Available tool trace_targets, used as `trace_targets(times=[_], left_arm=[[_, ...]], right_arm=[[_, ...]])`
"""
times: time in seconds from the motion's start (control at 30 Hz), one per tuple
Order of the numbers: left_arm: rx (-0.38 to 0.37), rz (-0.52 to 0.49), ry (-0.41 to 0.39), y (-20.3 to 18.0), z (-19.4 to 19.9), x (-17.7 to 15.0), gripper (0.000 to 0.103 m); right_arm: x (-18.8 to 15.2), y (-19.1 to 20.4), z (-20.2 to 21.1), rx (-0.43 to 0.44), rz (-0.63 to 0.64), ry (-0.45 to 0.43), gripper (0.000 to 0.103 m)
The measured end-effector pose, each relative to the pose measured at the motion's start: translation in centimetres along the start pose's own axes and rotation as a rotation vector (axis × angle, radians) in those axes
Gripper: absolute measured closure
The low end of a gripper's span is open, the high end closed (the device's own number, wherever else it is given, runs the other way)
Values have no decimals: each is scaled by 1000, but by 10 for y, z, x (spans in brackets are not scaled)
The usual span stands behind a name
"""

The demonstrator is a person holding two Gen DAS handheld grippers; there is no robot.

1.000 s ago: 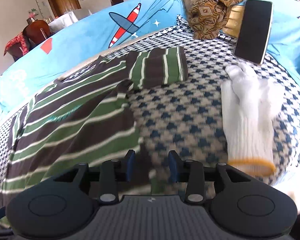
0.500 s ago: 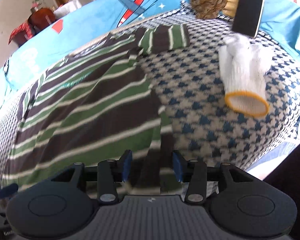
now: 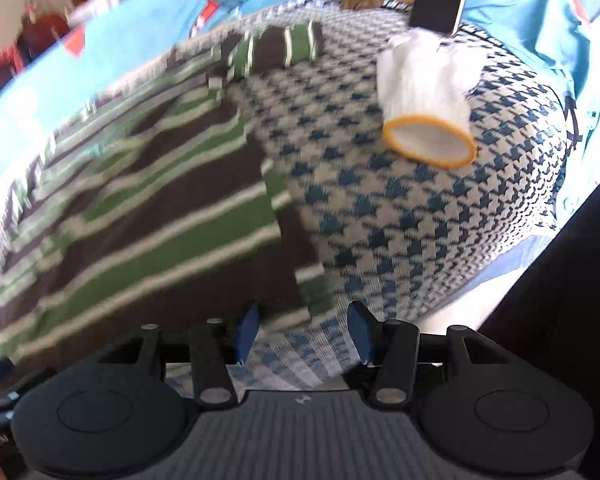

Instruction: Fold clothes

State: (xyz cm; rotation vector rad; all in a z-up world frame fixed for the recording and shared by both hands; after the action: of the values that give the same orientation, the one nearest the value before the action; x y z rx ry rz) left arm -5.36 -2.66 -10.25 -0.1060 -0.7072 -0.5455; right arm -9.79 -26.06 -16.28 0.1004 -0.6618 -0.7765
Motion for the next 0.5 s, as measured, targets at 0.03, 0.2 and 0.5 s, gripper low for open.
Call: trace_targets(times=[0.03, 0.2, 0.5], left_arm=[[3, 7, -7, 1, 1, 1, 4], [37, 39, -15, 9, 0, 5, 4], [94, 129, -3, 31, -3, 5, 2]], right_arm=[[2, -1, 2, 18, -10, -16, 54], [10, -4, -4, 52, -51, -34, 54], [10, -2, -14, 84, -76, -32, 62]])
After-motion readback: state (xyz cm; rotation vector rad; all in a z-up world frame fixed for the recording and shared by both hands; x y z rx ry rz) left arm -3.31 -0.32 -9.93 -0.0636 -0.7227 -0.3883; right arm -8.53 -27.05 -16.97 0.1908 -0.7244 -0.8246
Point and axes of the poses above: each gripper's, at about its wrist camera, not at the fingertips, and z roughly against the way its jaws point, y to its left, x to its top, the point moved 7 cm from there along -z, roughly the way its jaws point, and after that the axes turned 10 degrees about -z, right-handed, at the moved point
